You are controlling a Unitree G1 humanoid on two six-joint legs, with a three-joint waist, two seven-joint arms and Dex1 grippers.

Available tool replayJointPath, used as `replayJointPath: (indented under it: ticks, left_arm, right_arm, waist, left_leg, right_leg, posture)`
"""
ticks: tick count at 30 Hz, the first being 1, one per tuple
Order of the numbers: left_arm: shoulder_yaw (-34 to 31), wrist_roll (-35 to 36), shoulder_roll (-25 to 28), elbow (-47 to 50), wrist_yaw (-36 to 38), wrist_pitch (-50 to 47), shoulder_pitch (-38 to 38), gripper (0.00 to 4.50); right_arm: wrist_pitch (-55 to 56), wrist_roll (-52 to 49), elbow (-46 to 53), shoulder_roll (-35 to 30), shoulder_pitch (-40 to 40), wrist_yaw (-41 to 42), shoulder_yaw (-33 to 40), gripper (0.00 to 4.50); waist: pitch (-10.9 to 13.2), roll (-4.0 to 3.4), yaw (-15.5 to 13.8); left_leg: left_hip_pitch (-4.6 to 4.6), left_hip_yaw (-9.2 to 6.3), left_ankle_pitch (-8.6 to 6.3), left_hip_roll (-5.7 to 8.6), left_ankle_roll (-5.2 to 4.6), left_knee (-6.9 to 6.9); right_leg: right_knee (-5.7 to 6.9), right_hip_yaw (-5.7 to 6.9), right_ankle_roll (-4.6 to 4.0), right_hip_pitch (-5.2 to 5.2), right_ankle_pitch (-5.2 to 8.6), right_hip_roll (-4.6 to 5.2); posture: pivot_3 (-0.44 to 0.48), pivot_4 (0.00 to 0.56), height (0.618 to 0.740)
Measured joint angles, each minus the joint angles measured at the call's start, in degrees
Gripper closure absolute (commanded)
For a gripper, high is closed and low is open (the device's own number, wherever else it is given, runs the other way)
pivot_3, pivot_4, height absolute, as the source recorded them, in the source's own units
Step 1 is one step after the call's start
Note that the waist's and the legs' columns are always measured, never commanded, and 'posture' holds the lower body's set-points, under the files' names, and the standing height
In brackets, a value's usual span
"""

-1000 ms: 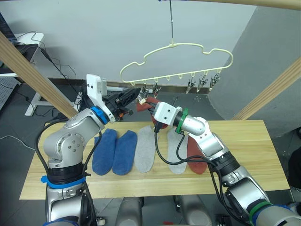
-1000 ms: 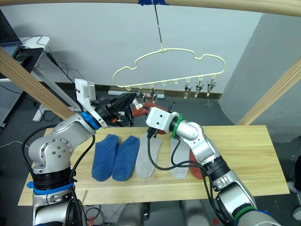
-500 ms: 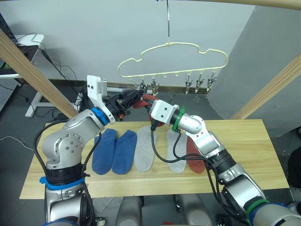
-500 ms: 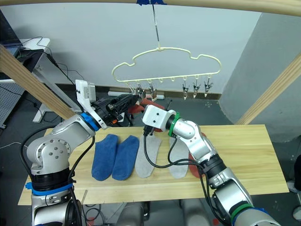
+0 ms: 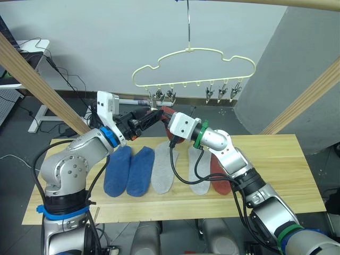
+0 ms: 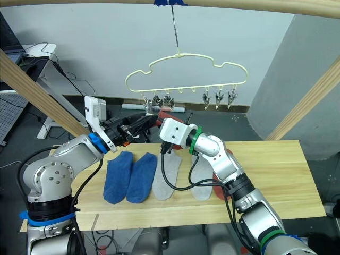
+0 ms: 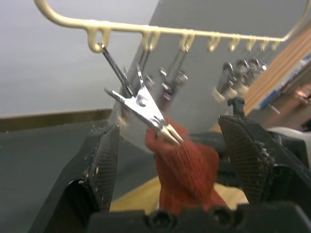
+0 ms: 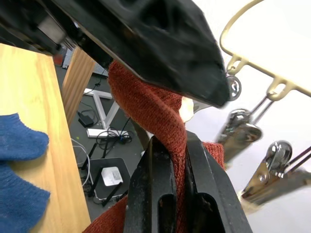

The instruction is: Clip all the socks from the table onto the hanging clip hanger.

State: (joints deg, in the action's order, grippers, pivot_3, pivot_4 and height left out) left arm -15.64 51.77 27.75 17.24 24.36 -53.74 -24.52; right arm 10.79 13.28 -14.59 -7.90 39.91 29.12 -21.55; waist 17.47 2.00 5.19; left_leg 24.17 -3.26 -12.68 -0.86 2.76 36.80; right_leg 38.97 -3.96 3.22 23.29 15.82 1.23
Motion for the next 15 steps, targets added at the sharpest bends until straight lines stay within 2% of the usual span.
replayJointPath:
  ticks: [8,11,15]
  left_arm:
    - [0.09,0.04,2.67,0.69,2.79,-0.03,2.89,0.9]
    - [0.11,0.02,2.93,0.69,3.21,-0.01,2.94,0.88]
    - [0.12,-0.01,3.05,0.69,3.82,0.01,2.95,0.88]
  right_arm:
    - [-0.33,0.15,0.26,-0.01,-0.65,0.6,-0.05,4.5]
    - [-0.85,-0.34,0.67,0.18,-1.1,0.93,-0.03,3.71]
    - [-2.31,-1.45,1.45,0.51,-1.52,1.96,-0.02,2.38]
  waist:
    - [0.01,-0.01,-0.03]
    - [0.01,-0.01,-0.03]
    - [0.01,-0.02,-0.04]
  left_leg:
    - [0.0,-0.01,0.0,0.0,0.0,0.0]
    - [0.0,-0.02,0.0,0.0,0.0,-0.02]
    - [0.0,-0.03,0.0,0.0,0.0,-0.02]
  right_leg:
    - [0.0,-0.01,0.0,0.0,0.0,0.0]
    - [-0.01,0.0,0.0,0.0,0.0,0.0]
    - [-0.01,0.0,0.0,0.0,0.0,0.0]
  posture:
    - [-0.127,0.313,0.74]
    - [-0.125,0.314,0.74]
    - [-0.127,0.312,0.74]
